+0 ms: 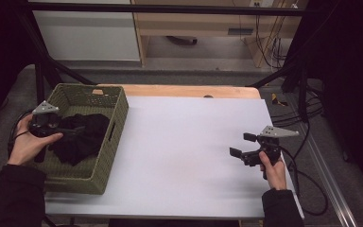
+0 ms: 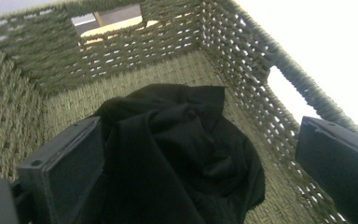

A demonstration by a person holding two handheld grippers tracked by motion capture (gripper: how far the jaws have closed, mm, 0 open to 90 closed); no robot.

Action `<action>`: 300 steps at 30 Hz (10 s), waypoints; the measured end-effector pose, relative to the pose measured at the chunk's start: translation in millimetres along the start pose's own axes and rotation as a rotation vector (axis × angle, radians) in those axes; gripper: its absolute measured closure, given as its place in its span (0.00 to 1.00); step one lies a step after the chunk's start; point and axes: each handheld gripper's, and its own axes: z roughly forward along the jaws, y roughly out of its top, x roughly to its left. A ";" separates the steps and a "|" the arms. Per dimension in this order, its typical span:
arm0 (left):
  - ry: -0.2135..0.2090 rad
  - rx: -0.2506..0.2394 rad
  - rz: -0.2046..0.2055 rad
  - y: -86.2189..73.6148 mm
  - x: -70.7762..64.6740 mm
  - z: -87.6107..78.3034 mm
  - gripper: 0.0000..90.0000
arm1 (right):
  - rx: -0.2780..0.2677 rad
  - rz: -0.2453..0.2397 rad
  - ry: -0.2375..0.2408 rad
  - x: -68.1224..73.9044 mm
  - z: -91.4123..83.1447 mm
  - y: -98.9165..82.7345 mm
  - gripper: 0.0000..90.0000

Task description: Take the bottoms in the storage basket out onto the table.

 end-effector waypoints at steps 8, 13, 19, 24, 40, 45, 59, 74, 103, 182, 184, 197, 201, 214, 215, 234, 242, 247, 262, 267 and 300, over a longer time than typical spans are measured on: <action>0.011 0.045 -0.031 -9.9 10.0 12.2 0.02 | 0.004 -0.001 -0.001 -0.1 0.7 -0.3 0.04; 0.027 0.061 -0.034 -15.0 13.6 19.9 0.02 | 0.005 -0.003 0.001 0.1 0.9 -0.3 0.04; 0.050 0.078 -0.021 -18.6 15.0 28.7 0.01 | 0.004 -0.002 -0.001 0.0 0.5 -0.2 0.04; 0.061 0.085 -0.020 -23.5 16.5 34.3 0.02 | 0.005 -0.001 0.001 0.3 1.0 -0.4 0.04; 0.100 0.074 -0.055 -33.2 21.5 44.4 0.13 | 0.004 -0.003 0.001 0.2 0.6 -0.4 0.04; 0.102 0.101 -0.056 -37.9 23.1 50.4 0.18 | 0.006 -0.002 -0.002 0.1 0.9 -0.4 0.04; 0.122 0.146 -0.041 -41.2 23.3 52.7 0.38 | 0.002 0.003 -0.005 -0.3 0.1 -0.4 0.04; 0.126 0.153 -0.025 -39.9 23.8 51.2 0.67 | 0.005 0.005 -0.005 -1.6 0.9 -1.6 0.04; 0.081 0.140 -0.080 -31.4 21.3 40.0 0.94 | 0.009 0.008 -0.010 -1.2 0.9 -2.2 0.04; -0.031 -0.035 0.015 19.2 -5.8 -38.3 0.95 | 0.016 0.007 -0.003 -1.6 0.8 -2.1 0.04; -0.028 -0.035 0.018 20.0 -5.9 -39.6 0.95 | 0.016 0.008 -0.004 -1.6 0.9 -2.1 0.04; -0.035 -0.056 0.037 27.7 -10.0 -51.5 0.95 | 0.017 0.007 -0.003 -1.7 0.7 -2.1 0.04; -0.035 -0.061 0.039 29.1 -11.4 -54.3 0.95 | 0.015 0.007 -0.003 -1.6 0.6 -2.0 0.04; -0.041 -0.087 0.044 35.9 -13.1 -68.3 0.95 | 0.018 0.007 -0.003 -1.5 1.0 -2.2 0.04; -0.044 -0.089 0.047 36.5 -13.3 -69.4 0.95 | 0.019 0.007 -0.003 -1.5 1.1 -2.2 0.04; -0.055 -0.120 0.064 51.1 -18.3 -83.2 0.95 | 0.020 0.005 -0.002 -1.6 1.2 -2.3 0.04; -0.061 -0.133 0.080 59.8 -23.7 -90.3 0.95 | 0.020 0.005 -0.001 -1.5 1.3 -2.3 0.04; -0.061 -0.141 0.087 63.4 -25.3 -93.7 0.95 | 0.020 0.005 -0.004 -1.8 0.9 -2.2 0.04; -0.061 -0.166 0.114 75.8 -31.8 -109.8 0.95 | 0.020 0.006 -0.003 -1.6 1.1 -2.2 0.04; -0.070 -0.180 0.116 79.4 -35.0 -114.2 0.95 | 0.019 0.005 -0.003 -1.7 0.9 -2.1 0.04; -0.108 -0.220 0.177 107.5 -61.1 -122.4 0.95 | 0.022 0.004 -0.001 -1.5 1.4 -2.3 0.04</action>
